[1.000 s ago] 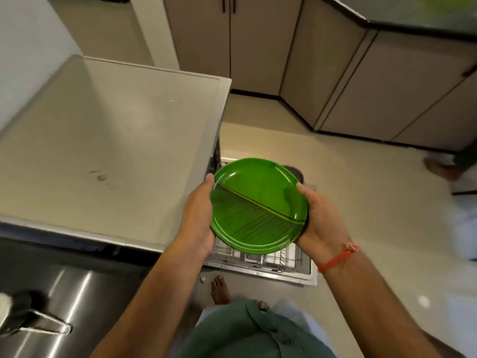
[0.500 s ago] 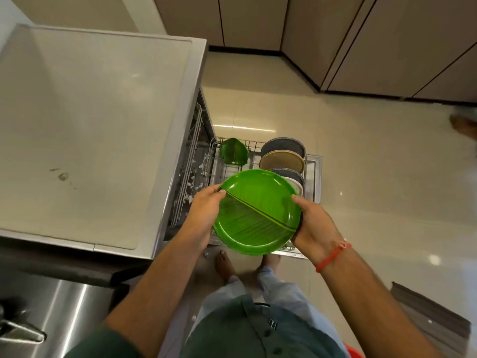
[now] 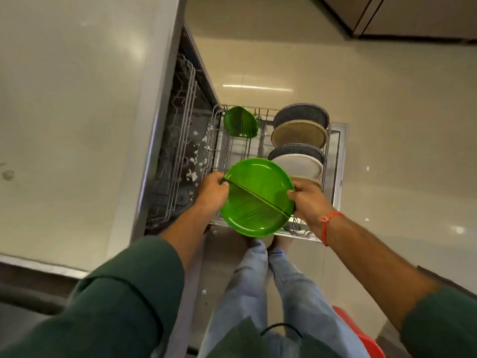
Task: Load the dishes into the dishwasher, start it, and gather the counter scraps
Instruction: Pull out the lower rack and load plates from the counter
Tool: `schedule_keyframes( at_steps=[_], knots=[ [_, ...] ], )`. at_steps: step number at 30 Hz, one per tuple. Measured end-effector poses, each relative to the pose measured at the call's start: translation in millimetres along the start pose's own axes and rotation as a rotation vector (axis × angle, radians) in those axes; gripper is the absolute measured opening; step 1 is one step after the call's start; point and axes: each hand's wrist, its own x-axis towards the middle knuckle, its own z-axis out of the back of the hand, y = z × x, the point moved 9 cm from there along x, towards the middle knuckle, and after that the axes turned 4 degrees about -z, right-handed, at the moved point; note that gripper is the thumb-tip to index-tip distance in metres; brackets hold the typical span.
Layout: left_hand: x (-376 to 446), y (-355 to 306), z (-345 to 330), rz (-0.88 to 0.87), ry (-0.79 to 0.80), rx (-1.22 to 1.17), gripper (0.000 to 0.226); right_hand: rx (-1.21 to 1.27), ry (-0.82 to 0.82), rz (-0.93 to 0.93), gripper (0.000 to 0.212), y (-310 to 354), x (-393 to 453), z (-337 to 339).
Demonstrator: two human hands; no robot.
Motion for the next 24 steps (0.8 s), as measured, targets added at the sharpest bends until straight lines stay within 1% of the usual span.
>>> schedule_keyframes(
  at_steps=[2, 4, 8, 11, 15, 19, 22, 24],
  knots=[
    [29, 9, -3, 0.004, -0.018, 0.100, 0.019, -0.118, 0.015, 0.049, 0.034, 3, 27, -6],
    [60, 11, -8, -0.028, -0.043, 0.164, 0.019, -0.232, -0.002, 0.093, 0.024, 2, 63, -10],
    [120, 13, -15, -0.058, -0.127, 0.206, 0.022, -0.442, -0.043, 0.175, 0.033, 21, 114, -25],
    [161, 21, -21, -0.034, -0.193, 0.160, 0.029, -0.508, -0.105, 0.225, 0.034, 32, 160, -33],
    [208, 23, -21, -0.003, -0.266, 0.092, 0.033, -0.577, -0.133, 0.258, 0.041, 47, 202, -44],
    [244, 13, -16, -0.049, -0.317, 0.025, 0.034, -0.648, -0.128, 0.312, 0.042, 74, 238, -51],
    [273, 2, -10, -0.088, -0.353, -0.030, 0.028, -0.691, -0.172, 0.380, 0.036, 92, 259, -56],
    [290, -6, -4, -0.110, -0.381, -0.041, 0.029, -0.691, -0.211, 0.418, 0.035, 102, 270, -59]
  ],
)
